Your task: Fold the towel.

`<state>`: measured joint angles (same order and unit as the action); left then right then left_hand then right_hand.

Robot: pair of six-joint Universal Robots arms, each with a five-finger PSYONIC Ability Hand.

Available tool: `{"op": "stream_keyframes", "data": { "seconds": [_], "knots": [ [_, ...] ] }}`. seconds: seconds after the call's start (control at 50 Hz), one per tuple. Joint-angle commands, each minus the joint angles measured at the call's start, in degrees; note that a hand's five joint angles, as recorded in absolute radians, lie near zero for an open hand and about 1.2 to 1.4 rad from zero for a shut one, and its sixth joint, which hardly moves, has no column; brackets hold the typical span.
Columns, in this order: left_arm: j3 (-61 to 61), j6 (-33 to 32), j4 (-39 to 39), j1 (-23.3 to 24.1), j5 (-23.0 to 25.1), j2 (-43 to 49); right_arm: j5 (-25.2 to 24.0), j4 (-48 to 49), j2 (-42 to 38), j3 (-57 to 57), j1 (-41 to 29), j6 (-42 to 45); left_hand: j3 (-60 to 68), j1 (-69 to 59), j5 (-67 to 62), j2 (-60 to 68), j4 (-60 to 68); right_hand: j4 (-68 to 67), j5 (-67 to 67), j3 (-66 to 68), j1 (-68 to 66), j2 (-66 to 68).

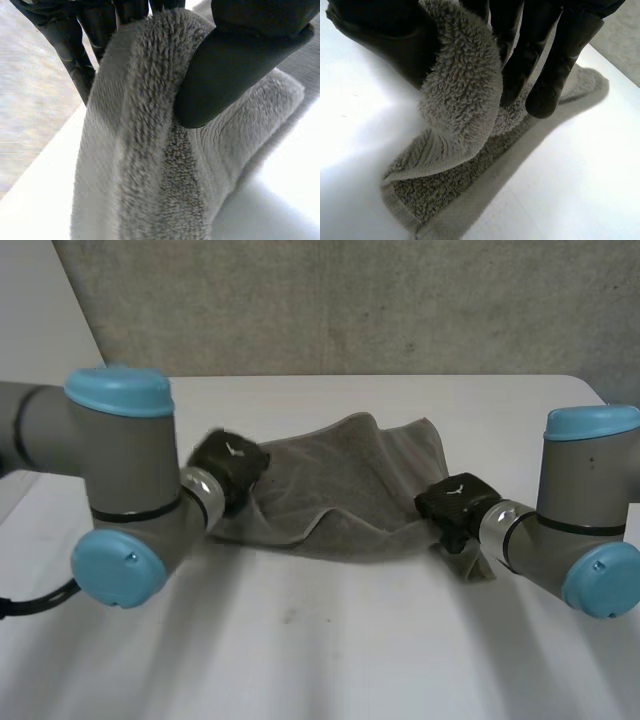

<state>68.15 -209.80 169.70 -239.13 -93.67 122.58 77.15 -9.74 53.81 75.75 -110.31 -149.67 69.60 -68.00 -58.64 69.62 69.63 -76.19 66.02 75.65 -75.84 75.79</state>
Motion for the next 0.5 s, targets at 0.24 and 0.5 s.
{"op": "stream_keyframes", "data": {
  "seconds": [0.24, 0.5],
  "knots": [
    [14.28, 10.98, 9.59, -8.71, -5.65, -12.89, 1.34, 0.6, 4.64, 5.28, 7.3, -22.05, 10.4, -12.0, -11.36, 10.38, 10.37, 48.45, -48.28, -47.91, 48.09, -48.05],
    [14.9, 18.81, 9.16, -13.29, -4.77, -15.62, -2.62, 2.1, 5.25, 9.94, 7.31, -26.9, 10.4, -12.0, -11.36, 10.38, 10.37, 40.57, -40.4, -40.03, 40.22, -40.17]
  ]
}}
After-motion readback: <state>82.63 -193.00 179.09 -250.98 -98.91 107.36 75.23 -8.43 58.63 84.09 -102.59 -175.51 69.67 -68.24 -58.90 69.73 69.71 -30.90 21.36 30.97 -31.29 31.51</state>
